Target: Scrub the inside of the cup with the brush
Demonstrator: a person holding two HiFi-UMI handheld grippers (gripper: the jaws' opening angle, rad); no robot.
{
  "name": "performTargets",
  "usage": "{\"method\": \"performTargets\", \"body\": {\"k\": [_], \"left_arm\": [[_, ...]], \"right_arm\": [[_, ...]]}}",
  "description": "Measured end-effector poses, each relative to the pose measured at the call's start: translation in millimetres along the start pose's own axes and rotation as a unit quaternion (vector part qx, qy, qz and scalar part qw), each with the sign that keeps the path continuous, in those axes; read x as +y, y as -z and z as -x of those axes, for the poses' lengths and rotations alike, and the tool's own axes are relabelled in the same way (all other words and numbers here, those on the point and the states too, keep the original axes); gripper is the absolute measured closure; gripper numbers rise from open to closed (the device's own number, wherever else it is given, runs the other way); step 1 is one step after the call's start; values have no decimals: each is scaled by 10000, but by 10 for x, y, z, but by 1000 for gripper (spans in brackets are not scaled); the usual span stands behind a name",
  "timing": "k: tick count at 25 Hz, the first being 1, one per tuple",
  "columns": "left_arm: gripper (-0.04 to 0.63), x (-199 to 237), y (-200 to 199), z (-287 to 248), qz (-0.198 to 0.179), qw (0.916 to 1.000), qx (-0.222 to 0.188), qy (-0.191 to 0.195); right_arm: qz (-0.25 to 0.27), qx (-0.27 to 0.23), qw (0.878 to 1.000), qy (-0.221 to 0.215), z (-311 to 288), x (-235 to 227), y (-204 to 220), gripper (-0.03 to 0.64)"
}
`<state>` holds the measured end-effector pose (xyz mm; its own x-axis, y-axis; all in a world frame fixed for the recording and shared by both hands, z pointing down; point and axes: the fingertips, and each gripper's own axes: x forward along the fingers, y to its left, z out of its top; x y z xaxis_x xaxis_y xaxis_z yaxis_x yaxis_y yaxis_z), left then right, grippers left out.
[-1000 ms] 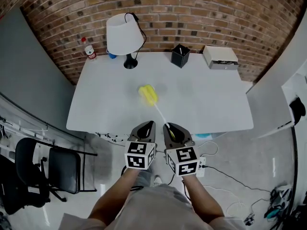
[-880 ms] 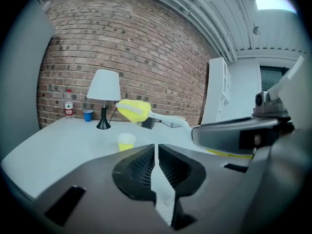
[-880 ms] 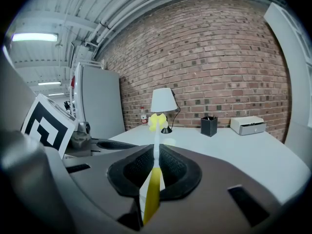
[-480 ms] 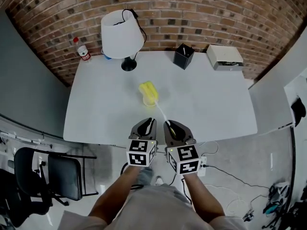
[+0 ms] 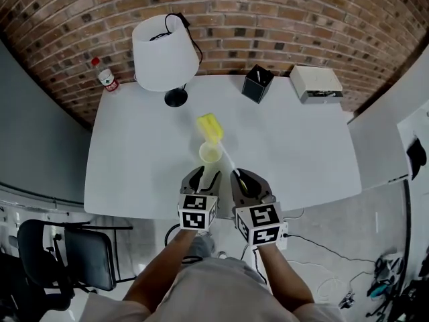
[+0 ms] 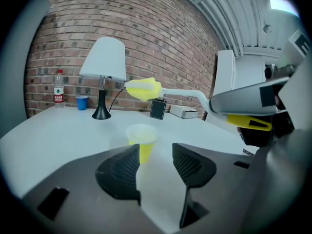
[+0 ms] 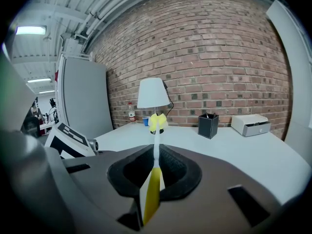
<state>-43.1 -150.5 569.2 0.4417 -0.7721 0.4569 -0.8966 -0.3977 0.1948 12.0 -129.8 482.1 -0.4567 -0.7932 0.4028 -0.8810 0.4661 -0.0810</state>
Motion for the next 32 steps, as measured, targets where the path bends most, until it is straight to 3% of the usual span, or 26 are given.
{"method": "performTargets", "body": {"k": [2,7,17,32], "left_arm": [[363,60,33,-85,44,9999,100,15],[310,165,67,-279,34,9997,240,65],[273,293,84,-559,-194,9985,495,160],[287,392,102,-811,-734,9943,686,366]], "right_arm": [[6,12,10000,11,-69,-23,-15,589],[-44,29,10000,7,-220,-56,-52,589],[-45,149,9998,92,-444,-137,-66,589],[59,244,9995,183,-602,-187,-156,589]]}}
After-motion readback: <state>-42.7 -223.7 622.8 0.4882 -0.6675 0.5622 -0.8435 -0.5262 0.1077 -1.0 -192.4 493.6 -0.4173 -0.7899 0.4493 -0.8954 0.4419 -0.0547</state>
